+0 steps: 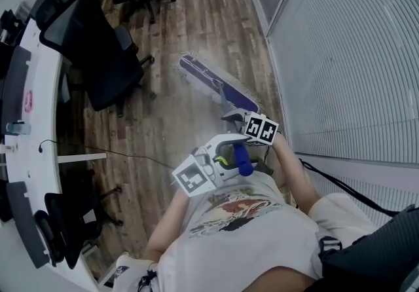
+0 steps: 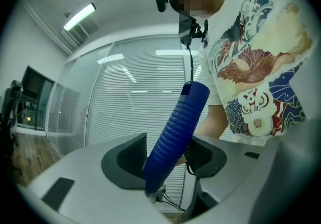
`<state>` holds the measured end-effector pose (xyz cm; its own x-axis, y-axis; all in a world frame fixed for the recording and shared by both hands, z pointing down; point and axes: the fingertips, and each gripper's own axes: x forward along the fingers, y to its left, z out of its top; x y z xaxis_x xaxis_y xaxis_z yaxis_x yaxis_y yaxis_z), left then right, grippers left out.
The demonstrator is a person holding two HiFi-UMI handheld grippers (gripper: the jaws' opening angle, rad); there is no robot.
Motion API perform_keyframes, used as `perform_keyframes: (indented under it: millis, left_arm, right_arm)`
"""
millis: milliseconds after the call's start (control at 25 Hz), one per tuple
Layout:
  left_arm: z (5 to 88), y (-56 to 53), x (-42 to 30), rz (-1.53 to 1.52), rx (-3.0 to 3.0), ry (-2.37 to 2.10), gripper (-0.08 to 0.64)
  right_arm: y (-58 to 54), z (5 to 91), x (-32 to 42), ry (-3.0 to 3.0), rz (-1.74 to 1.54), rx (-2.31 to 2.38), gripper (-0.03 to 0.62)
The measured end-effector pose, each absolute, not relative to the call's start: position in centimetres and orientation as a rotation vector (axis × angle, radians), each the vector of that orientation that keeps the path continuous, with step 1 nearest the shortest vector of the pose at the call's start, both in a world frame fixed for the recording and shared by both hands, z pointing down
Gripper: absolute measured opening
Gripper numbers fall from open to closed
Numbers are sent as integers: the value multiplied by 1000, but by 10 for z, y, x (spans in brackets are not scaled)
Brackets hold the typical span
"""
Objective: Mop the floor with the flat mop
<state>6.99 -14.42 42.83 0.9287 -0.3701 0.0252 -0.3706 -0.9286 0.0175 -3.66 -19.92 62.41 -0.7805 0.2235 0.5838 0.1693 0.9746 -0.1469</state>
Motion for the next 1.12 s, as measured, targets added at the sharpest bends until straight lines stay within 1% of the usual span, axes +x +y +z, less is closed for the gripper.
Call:
perform_keyframes:
  millis: [240, 440, 760, 1120]
  left_arm:
    - [432, -179, 60, 51, 3074, -577, 219]
    - [437, -234, 42, 71, 3054, -617, 219]
    - [450, -332, 29, 165, 3004, -639, 221]
    - [455, -473, 30, 178, 3006, -658, 223]
  right_arm:
    - [-236, 628, -48, -2497, 120, -256, 245]
    - [-293, 631, -64, -2532, 136, -244, 247]
    - [-389, 638, -80, -2531, 128, -300, 247]
    - [-524, 640, -87, -2514, 105, -370, 247]
